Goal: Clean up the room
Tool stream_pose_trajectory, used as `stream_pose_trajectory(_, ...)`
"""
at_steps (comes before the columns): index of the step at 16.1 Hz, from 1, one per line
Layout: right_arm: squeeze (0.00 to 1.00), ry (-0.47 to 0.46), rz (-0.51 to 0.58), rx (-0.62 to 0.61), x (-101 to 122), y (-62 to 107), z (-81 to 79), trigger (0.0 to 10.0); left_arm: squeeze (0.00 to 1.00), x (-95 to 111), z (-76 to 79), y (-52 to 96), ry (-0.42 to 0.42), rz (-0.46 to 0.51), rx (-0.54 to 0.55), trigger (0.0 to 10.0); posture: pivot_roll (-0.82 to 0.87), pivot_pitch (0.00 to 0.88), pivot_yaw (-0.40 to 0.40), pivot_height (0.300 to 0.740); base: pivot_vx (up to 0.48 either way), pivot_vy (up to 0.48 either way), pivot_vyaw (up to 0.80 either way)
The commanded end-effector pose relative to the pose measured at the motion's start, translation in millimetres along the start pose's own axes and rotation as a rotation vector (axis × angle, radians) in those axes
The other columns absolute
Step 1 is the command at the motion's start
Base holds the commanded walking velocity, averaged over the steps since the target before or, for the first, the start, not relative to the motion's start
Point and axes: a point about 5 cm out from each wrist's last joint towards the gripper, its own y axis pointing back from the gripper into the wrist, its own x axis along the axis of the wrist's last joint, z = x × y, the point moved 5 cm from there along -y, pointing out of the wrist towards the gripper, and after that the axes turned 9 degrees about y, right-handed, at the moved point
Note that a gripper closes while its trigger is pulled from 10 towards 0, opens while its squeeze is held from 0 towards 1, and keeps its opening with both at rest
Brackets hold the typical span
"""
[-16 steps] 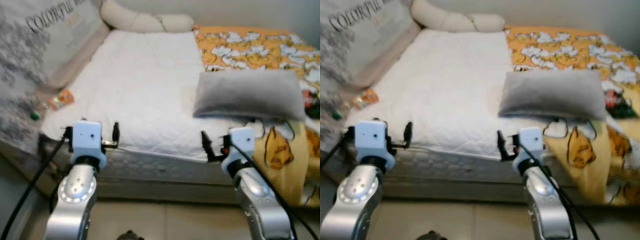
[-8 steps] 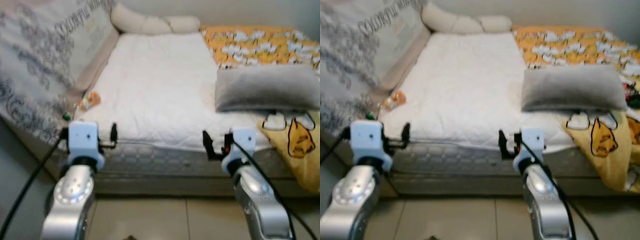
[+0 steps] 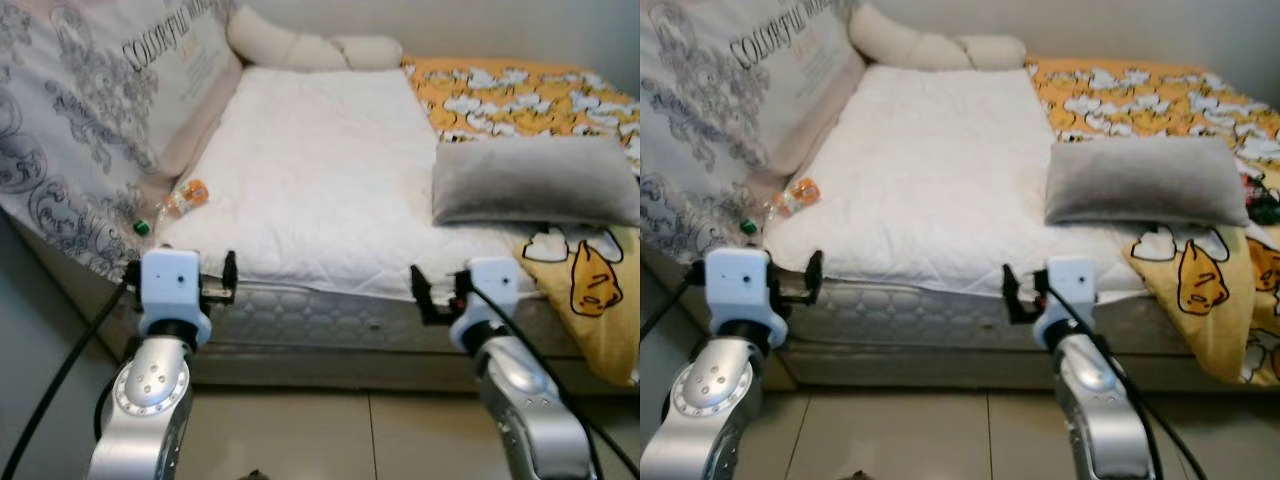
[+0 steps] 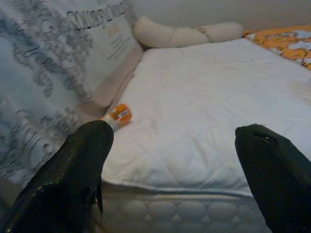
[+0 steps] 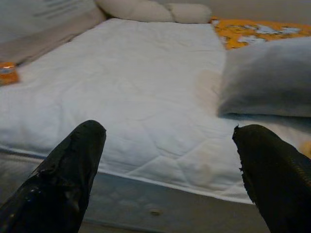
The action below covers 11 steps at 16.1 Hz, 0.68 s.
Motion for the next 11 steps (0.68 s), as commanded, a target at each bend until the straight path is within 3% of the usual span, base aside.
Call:
stream_pose_trajectory(1, 0.00, -0.005, 0.022, 0.011, 7.3, -0.7, -1.7, 10.0, 0.00, 2.0, -0.5, -1.1, -0.010, 0.008, -0.002, 10.0, 0.05, 0.000, -0.021, 0.740, 0.469, 0.000, 0.00)
stream_pose_trajectory(4, 0.00, 0.051, 0.037, 0.052, 10.3, -3.5, -6.8, 10.0, 0.00, 1.6, -2.1, -0.2, -0.006, 0.006, 0.004, 10.0, 0.05, 0.000, -0.022, 0.740, 0.469, 0.000, 0.00)
stream_pose_trajectory(7, 0.00, 0.097, 0.058, 0.135, 16.0, -12.1, -16.3, 10.0, 0.00, 0.5, -10.4, 2.2, -0.010, 0.004, 0.029, 10.0, 0.06, 0.000, -0.036, 0.740, 0.469, 0.000, 0.80)
stream_pose_trajectory(11, 0.00, 0.101, 0.034, 0.130, 10.7, -14.6, -17.5, 10.0, 0.00, 0.7, -15.3, 2.2, -0.017, 0.003, 0.048, 10.0, 0.07, 0.000, -0.041, 0.740, 0.459, 0.000, 0.00)
